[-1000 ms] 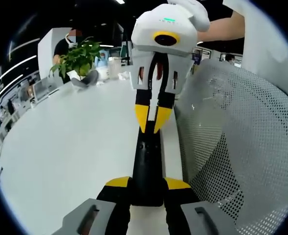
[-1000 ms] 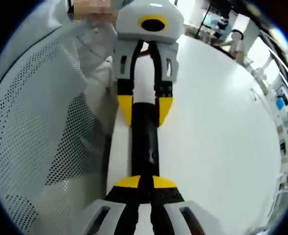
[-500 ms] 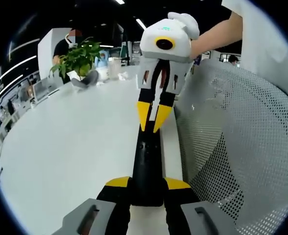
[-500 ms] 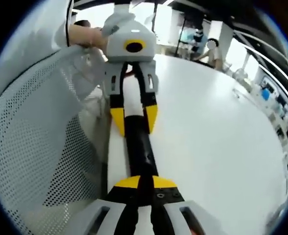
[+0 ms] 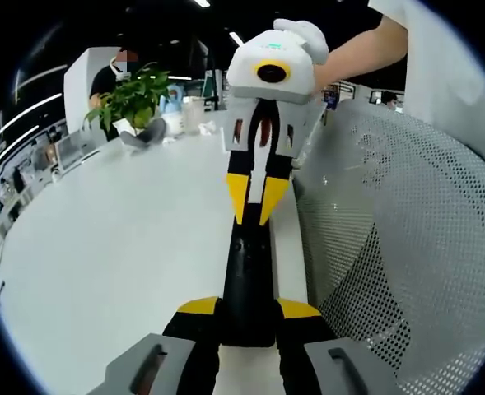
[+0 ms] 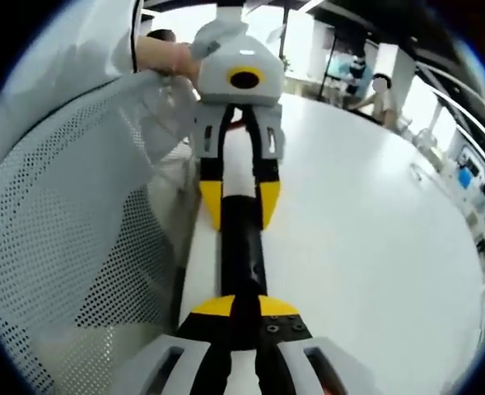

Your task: Press the specified remote control buttons in sequence, fully releasing each button before pressing the next.

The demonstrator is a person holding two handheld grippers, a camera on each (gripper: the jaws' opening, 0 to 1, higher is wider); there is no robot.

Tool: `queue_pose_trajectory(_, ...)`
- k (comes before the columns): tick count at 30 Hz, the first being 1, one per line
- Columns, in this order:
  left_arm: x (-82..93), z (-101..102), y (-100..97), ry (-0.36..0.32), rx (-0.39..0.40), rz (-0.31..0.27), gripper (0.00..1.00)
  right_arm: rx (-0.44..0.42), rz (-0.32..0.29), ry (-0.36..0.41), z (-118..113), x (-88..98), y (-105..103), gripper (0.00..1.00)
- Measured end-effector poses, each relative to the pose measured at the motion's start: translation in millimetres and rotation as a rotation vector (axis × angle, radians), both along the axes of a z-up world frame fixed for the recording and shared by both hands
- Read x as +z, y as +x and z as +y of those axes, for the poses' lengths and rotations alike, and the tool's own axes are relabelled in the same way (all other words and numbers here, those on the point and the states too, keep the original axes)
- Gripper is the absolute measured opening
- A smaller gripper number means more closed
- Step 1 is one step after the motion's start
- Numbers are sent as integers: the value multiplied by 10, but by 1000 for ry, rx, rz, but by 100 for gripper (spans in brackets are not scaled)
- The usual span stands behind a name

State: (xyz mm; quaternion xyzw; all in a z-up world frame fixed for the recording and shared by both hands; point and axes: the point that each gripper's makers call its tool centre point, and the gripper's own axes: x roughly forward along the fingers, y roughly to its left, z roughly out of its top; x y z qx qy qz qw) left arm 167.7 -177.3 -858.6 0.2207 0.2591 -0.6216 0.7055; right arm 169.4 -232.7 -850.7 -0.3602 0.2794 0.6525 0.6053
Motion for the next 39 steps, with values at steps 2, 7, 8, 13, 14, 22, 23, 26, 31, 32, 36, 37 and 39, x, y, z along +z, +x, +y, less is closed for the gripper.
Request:
queue_pose_trajectory(2, 0, 0, 0, 0, 0, 0, 25, 30, -14, -24, 7, -6, -8, 5)
queue_pose_trajectory(7, 0, 2, 0, 0, 0, 1, 25, 58, -7, -56, 17, -7, -2, 6)
queue_pose_trajectory(8, -1, 2, 1, 0, 0, 1, 25, 65, -6, -68, 18, -9, -3, 6)
queue_pose_trajectory(13, -1, 2, 1, 1, -1, 0, 25, 68, 3, -166, 22, -23, -6, 5)
queue_pose_trajectory(14, -1, 1, 2, 2, -2, 0, 25, 64, 6, -186, 27, -25, -3, 5)
queue_pose_trajectory(22, -1, 0, 0, 5, -4, 0, 25, 43, 12, -340, 23, -50, -2, 5)
queue_pose_trajectory(23, 0, 0, 1, 5, -4, 0, 25, 46, 11, -349, 36, -56, 2, 5)
queue_pose_trajectory(26, 0, 0, 2, 6, -3, 0, 25, 4, 46, -335, 18, -52, 15, 5)
queue_pose_trajectory(31, 0, 0, 2, 5, -3, -1, 25, -48, 43, -179, 11, -26, 19, 5)
queue_pose_trajectory(32, 0, 0, 2, 5, -3, -1, 25, -102, 53, -123, 13, -16, 24, 5)
queue_pose_trajectory(36, 0, 0, 1, 4, -2, 0, 25, -166, 41, 0, 11, 2, 23, 5)
queue_pose_trajectory(37, 0, 0, 1, 4, -2, -1, 25, -169, 36, 4, 5, 0, 17, 5)
queue_pose_trajectory(39, 0, 0, 1, 4, -1, 0, 25, -153, 16, -4, 16, -2, 7, 5)
